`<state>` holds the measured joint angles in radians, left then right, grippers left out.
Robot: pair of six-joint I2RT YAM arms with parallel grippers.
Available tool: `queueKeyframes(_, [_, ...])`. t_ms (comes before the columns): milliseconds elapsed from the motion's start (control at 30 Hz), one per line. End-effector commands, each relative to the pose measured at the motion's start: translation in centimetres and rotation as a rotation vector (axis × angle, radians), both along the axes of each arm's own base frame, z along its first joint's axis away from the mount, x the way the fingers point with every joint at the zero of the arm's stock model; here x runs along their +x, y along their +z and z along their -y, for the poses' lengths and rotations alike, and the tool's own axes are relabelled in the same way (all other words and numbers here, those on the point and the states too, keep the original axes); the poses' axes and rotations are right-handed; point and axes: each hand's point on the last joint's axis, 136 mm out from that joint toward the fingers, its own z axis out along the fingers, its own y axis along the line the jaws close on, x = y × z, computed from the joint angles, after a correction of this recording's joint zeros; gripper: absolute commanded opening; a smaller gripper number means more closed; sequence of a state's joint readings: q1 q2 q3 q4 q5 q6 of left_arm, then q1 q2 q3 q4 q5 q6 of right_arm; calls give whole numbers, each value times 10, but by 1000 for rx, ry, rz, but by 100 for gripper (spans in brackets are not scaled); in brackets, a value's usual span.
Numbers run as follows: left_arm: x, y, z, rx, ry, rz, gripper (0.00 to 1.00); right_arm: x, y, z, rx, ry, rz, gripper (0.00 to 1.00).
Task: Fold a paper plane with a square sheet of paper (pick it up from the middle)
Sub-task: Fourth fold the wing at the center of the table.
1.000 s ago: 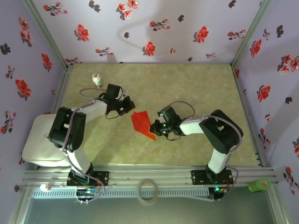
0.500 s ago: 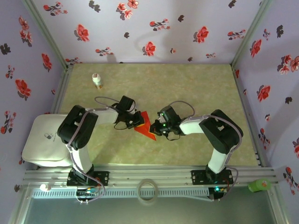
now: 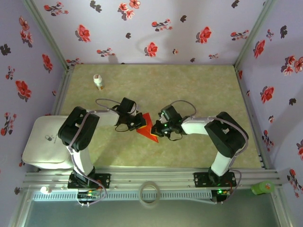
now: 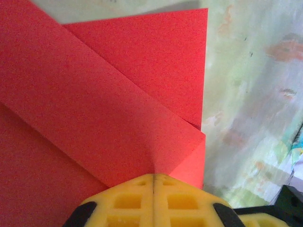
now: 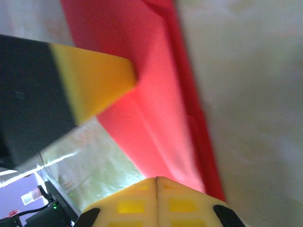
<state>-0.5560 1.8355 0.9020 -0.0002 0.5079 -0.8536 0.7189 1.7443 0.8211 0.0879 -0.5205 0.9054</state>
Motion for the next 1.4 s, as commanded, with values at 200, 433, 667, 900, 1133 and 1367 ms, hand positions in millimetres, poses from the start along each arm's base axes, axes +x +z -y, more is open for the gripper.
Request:
queueKeyframes(200, [-9,-27,-18,90,9,-46,4,13,-24,-19,-37,17,-37,1])
queueKeyframes(433, [-9,-28,-20,89,18,-49,4,-11,-47,2,-54,-11,-86,2])
queueKeyframes(667, [-4,-33,-27,79,52,-70,3,-32,-34,17,-40,11,-73,3])
queueKeyframes(900, [-6,-38,-31,88,58,-84,3,-58,-37,37,-56,31,-94,4])
queueKeyframes(1133, [-7,-39,-32,89,62,-88,3,-75,-40,54,-83,43,-101,4])
queueKeyframes(1367, [-9,-38,-32,83,66,-100,3,-62,-18,53,-58,-25,-41,9])
